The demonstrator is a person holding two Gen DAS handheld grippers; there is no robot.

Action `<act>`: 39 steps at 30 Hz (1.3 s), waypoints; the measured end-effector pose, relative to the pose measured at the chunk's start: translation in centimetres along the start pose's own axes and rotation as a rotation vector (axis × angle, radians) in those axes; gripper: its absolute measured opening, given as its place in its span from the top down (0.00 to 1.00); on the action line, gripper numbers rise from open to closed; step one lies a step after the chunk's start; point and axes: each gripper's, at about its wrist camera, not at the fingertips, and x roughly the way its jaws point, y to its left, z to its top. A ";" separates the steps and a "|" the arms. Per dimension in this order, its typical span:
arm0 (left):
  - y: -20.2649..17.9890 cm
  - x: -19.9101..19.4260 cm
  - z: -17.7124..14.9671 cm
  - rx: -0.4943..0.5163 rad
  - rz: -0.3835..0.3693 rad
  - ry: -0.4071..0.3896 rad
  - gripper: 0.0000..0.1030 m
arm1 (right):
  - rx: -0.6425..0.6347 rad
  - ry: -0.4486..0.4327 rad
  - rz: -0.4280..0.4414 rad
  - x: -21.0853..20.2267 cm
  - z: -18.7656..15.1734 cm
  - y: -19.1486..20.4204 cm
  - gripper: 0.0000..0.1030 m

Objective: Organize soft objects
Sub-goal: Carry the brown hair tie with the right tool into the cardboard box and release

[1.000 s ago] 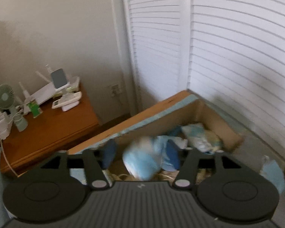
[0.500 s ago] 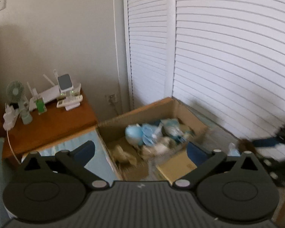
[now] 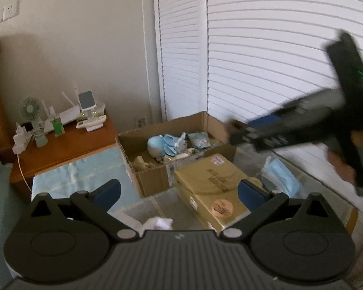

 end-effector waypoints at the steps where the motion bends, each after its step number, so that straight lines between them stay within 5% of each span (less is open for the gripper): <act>1: 0.0 -0.1 -0.1 -0.003 -0.010 0.001 0.01 | -0.004 0.000 0.014 0.4 0.5 0.1 0.55; 15: 1.6 -0.6 -2.1 -0.088 0.025 0.059 0.01 | -0.055 0.028 0.150 8.8 6.7 2.7 0.54; 16: 1.8 -0.6 -2.2 -0.095 0.031 0.063 0.01 | -0.063 0.030 0.154 9.3 6.9 3.0 0.51; 20: 2.3 -0.6 -2.8 -0.116 0.048 0.069 0.01 | -0.073 0.001 0.147 9.8 7.3 3.6 0.03; 21: 2.3 -0.6 -2.9 -0.116 0.050 0.071 0.01 | -0.067 -0.014 0.152 9.6 7.2 3.5 0.01; 39: 1.1 -0.7 -4.3 -0.112 0.062 0.096 0.01 | 0.011 -0.047 0.091 1.1 2.3 1.3 0.00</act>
